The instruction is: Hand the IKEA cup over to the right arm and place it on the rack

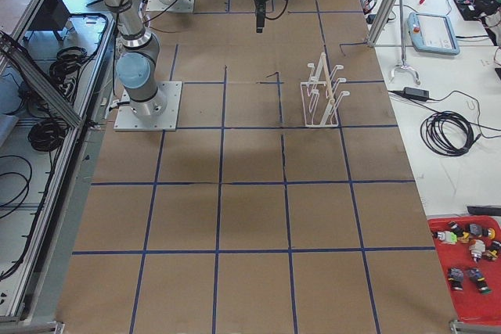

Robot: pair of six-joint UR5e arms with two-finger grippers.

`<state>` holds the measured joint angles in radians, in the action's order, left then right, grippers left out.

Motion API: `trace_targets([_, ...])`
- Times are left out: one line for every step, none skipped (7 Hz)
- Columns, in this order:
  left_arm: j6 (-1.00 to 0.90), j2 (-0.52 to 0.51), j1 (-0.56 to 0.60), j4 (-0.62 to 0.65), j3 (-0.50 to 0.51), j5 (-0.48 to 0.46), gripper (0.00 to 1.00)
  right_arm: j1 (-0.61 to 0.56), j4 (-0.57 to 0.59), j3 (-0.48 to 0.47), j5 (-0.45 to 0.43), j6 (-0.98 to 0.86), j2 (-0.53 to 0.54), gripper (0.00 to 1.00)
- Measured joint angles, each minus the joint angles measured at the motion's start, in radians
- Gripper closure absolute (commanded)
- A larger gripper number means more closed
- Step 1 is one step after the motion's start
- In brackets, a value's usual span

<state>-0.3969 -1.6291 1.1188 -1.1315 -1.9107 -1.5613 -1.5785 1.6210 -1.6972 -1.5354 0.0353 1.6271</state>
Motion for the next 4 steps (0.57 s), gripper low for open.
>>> trace_targets([-0.002,-0.036,0.004,0.045,-0.018,0.003,0.01,0.000,0.000,0.000,0.000,0.000,0.000,0.00])
trace_targets([-0.005,-0.074,0.010,0.082,-0.026,0.004,0.01,0.000,0.000,0.001,0.000,0.000,-0.001,0.00])
trace_targets([-0.006,-0.102,0.013,0.109,-0.035,0.004,0.01,0.000,0.000,0.000,0.000,0.000,-0.001,0.00])
trace_targets([-0.006,-0.117,0.014,0.136,-0.053,0.004,0.01,0.000,0.001,-0.001,0.000,0.001,-0.001,0.00])
